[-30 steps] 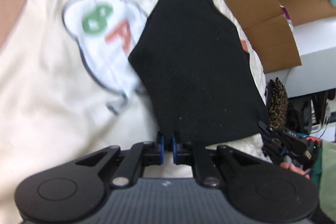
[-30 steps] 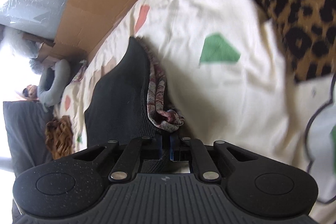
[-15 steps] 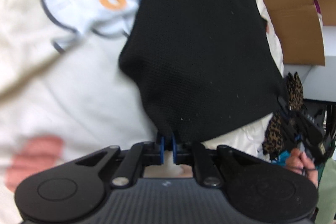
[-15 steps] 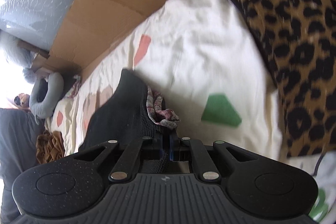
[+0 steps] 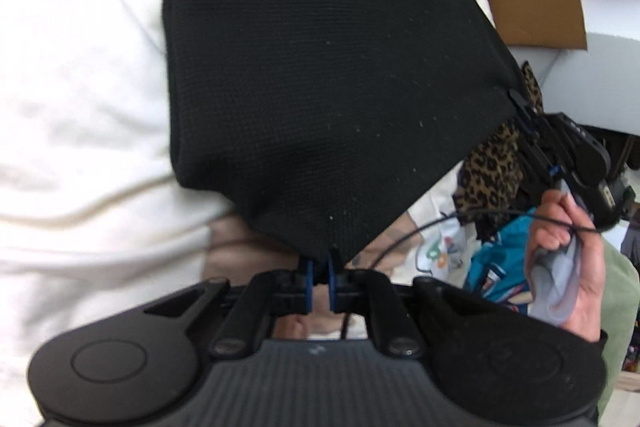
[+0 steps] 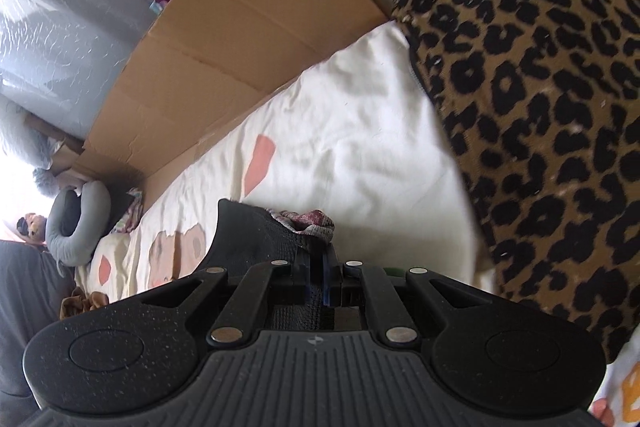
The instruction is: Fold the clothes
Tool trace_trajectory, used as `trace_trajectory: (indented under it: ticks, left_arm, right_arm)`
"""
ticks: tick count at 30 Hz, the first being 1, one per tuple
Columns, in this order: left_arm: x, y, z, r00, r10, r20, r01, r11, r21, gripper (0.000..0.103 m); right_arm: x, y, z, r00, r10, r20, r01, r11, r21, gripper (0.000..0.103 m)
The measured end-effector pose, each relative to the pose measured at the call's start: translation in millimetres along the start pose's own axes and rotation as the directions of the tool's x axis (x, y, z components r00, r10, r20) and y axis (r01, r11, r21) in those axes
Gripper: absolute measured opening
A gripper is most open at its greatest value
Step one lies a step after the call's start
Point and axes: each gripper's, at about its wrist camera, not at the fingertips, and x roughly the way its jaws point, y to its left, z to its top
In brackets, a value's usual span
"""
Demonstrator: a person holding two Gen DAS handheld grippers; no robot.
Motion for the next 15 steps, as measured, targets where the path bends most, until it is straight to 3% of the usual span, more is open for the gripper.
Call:
trace_trajectory:
  ticks: [3,6,9,12,13,15]
  left_arm:
    - [4,-5,-2,1.0,-0.003,-0.028,0.004,0.999,0.039,0.008]
    - [9,-19,13,0.997,0.033,-0.064,-0.029,0.998,0.06,0.01]
    - [-4,-9,14,0.994,0.081,-0.08,-0.074,0.994,0.084,0.013]
    - [-18,-15,13,0.991,0.12,-0.066,-0.112,0.987,0.113,0.029]
    - [-25,-18,15,0.989,0.135,-0.053,-0.127,0.983,0.131,0.037]
    - [-36,-29,20,0.986,0.162,-0.033,-0.153,0.971,0.184,0.04]
  right_arm:
    - [2,-12,-2,0.999,-0.045,0.003,0.045,0.999,0.018,0.004]
    - [5,-32,-12,0.996,-0.092,-0.009,0.093,0.993,0.074,0.009]
    - [4,-47,-23,0.993,-0.118,-0.027,0.121,0.985,0.12,0.012]
    - [-5,-50,-33,0.992,-0.121,-0.023,0.123,0.985,0.122,0.029]
    - [-9,-50,-37,0.992,-0.125,-0.018,0.126,0.985,0.121,0.031]
    - [-15,-51,-44,0.993,-0.12,-0.011,0.121,0.985,0.126,0.031]
